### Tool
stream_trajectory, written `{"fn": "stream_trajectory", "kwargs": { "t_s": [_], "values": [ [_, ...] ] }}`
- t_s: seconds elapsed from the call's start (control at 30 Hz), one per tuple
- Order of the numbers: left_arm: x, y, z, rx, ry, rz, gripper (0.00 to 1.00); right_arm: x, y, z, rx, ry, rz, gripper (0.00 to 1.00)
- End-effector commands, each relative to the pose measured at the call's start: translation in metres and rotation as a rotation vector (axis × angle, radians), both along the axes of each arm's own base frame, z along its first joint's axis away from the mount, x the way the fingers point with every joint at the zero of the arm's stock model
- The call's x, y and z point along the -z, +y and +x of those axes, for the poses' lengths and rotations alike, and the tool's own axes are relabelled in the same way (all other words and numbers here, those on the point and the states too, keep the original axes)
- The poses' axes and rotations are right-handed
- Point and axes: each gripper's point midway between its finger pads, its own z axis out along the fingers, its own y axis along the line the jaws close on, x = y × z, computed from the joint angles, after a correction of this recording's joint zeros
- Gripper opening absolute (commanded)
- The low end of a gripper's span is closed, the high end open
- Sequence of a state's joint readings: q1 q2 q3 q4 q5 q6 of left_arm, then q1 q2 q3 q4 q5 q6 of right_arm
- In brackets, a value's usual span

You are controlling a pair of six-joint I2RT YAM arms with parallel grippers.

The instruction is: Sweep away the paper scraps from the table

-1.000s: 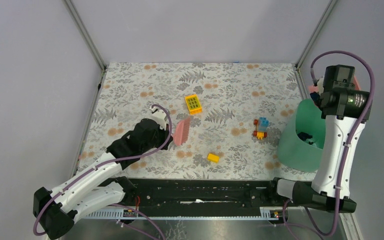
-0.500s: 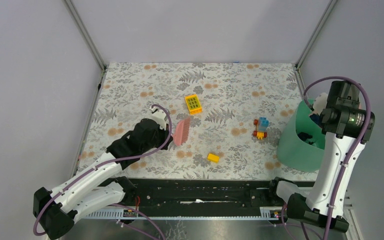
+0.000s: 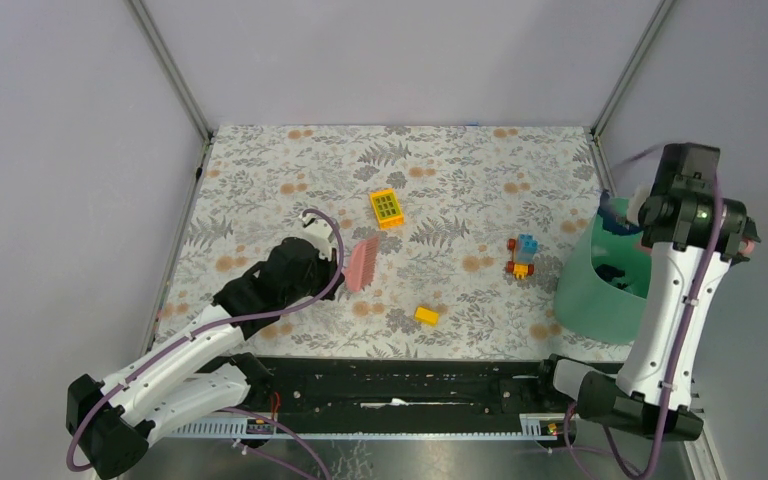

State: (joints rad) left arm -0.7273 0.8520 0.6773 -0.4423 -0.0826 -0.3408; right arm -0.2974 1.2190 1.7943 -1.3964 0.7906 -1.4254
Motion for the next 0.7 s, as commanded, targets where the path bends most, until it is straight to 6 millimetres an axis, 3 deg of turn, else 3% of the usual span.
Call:
{"fn": "stream_trajectory", "kwargs": {
  "t_s": [0.0,0.13,0.3,0.47,0.67],
  "values": [
    [-0.013,-0.001,0.009,-0.022,-0.049,-0.023,0.0,-0.005,0.002,-0.034,-0.131,0.306,-0.121,0.0],
    [-0.009,-0.004,0.009,-0.009,-0.033,-0.015,0.0,-0.003,0.004,-0.037,-0.144,0.313,-0.117,0.0],
    [-0.006,-0.005,0.009,-0.005,-0.025,-0.011,0.0,-0.033,0.0,-0.019,-0.126,0.19,-0.114,0.0],
    [-0.008,-0.002,0.01,-0.019,-0.035,-0.01,0.0,-0.021,0.004,-0.012,-0.141,0.133,-0.057,0.0],
    [-0.012,0.001,0.011,-0.036,-0.051,-0.012,0.0,-0.006,0.004,0.028,-0.119,-0.153,0.021,0.0]
  ]
}}
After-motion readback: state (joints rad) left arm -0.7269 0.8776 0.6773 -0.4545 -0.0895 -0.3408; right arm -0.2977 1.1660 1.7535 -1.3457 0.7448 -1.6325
